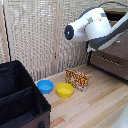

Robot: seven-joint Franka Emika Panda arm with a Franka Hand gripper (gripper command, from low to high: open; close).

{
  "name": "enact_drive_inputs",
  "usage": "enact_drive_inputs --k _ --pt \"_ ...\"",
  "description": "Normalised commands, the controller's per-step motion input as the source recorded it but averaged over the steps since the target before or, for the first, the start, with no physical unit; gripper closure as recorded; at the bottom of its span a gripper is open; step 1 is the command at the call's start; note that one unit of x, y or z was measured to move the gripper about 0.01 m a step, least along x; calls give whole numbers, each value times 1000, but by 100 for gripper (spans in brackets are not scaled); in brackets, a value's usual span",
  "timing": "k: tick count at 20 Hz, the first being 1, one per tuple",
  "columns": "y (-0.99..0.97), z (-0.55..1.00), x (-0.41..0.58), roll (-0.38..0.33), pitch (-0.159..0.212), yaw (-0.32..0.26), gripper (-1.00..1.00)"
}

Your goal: Locate and clasp the grip of the topmost drawer. Steadily and circumspectly yank the drawer open. Discover and seize the nutrition bar using your clamp. Deposit the nutrition bar in the accessible drawer. Unclench the nutrition bar.

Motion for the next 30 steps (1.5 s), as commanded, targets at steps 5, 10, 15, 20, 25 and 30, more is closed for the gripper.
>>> enact_drive_inputs --k 5,10,15,20,25,30 --pt "74 134 387 314 -1 -81 -100" --pt "156 29 339 358 0 -82 -100" --pt "205 0 284 375 3 -82 -100" --pt "187 0 267 374 22 -77 -100" --pt "173 5 266 369 26 -77 -100" --pt "98 102 271 338 38 -73 -100"
